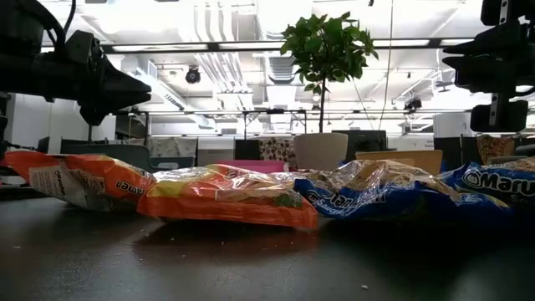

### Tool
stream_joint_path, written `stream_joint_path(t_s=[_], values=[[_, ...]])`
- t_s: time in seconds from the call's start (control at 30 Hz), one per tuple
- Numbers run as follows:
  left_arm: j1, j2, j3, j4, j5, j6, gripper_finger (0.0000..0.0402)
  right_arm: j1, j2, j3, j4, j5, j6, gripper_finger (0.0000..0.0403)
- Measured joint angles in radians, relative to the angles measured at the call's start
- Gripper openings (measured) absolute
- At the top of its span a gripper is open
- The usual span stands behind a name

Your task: Sort Maruchan noodles

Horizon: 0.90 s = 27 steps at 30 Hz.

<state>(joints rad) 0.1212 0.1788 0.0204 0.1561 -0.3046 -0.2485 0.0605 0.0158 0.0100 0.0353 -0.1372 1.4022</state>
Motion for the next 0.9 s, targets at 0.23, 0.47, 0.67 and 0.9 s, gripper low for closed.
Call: stream_joint_path(t_s=[0.23, 0.47, 0.67, 0.9], values=[[0.000, 0.000, 0.000, 0.000, 0.000, 0.000, 0.0116, 0.000, 0.000, 0.000, 0.002, 0.010, -0.050, 0.0038], [0.000, 0.000, 0.000, 0.049, 0.000, -0.232, 0.0116, 0.000, 0.000, 0.000, 0.003, 0.009, -0.060, 0.0038], [0.000, 0.000, 0.000, 0.057, 0.000, -0.596, 0.0116, 0.000, 0.000, 0.000, 0.002, 0.008, -0.060, 0.0038], [0.000, 0.000, 0.000, 0.058, 0.000, -0.596, 0.0116, 0.000, 0.000, 0.000, 0.003, 0.074, -0.060, 0.0038]])
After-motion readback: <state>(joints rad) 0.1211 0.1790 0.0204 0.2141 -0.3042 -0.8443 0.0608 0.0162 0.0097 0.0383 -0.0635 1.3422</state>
